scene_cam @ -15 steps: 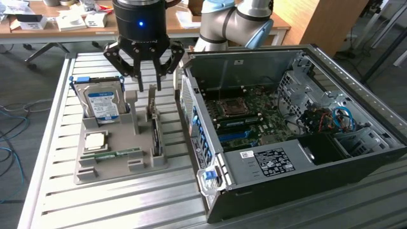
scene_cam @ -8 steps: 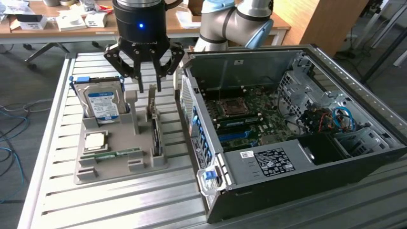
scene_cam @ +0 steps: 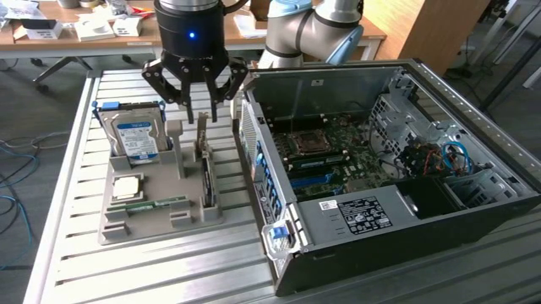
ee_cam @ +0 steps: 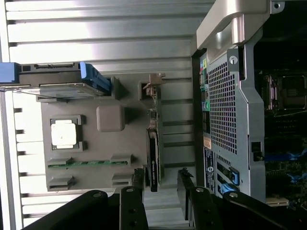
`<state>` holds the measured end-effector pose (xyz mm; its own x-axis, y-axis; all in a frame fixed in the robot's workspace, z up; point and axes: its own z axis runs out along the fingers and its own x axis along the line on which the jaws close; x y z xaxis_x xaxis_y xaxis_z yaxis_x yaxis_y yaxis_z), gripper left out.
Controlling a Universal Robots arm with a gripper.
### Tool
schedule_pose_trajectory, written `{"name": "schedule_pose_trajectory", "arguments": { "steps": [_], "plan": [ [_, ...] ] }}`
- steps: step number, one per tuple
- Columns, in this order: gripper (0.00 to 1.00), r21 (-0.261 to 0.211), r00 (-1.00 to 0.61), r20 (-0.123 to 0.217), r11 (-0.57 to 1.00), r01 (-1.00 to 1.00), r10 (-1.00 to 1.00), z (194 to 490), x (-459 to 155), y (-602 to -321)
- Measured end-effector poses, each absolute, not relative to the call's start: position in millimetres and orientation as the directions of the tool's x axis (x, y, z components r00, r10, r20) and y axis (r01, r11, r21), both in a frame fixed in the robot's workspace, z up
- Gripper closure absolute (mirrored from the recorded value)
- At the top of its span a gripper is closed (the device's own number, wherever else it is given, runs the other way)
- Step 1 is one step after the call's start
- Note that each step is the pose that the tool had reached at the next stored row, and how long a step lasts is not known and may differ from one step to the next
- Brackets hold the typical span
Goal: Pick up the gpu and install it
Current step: 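Pick up the gpu and move the gpu toward the slot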
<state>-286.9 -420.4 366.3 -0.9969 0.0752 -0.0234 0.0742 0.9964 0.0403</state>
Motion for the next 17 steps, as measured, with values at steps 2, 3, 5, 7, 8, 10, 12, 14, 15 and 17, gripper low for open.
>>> {"name": "schedule_pose_trajectory", "arguments": {
  "steps": [2, 3, 5, 7, 8, 10, 12, 14, 15, 17],
  "plan": [
    [0.58, 0.041, -0.997, -0.023, 0.996, 0.074, 0.075, 366, -287, -420],
    [0.58, 0.04, -0.997, -0.023, 0.996, 0.074, 0.075, 365, -286, -420],
    [0.58, 0.04, -0.997, -0.023, 0.996, 0.074, 0.075, 364, -285, -420],
    [0.58, 0.04, -0.997, -0.023, 0.996, 0.074, 0.075, 362, -284, -420],
    [0.58, 0.04, -0.997, -0.023, 0.996, 0.074, 0.075, 362, -284, -420],
    [0.58, 0.04, -0.997, -0.023, 0.996, 0.074, 0.075, 361, -284, -420],
    [0.58, 0.04, -0.997, -0.023, 0.996, 0.074, 0.075, 359, -284, -420],
    [0.58, 0.04, -0.997, -0.023, 0.996, 0.074, 0.075, 356, -284, -420],
    [0.58, 0.04, -0.997, -0.023, 0.996, 0.074, 0.075, 355, -284, -420],
    [0.58, 0.04, -0.997, -0.023, 0.996, 0.074, 0.075, 351, -284, -420]
  ]
}}
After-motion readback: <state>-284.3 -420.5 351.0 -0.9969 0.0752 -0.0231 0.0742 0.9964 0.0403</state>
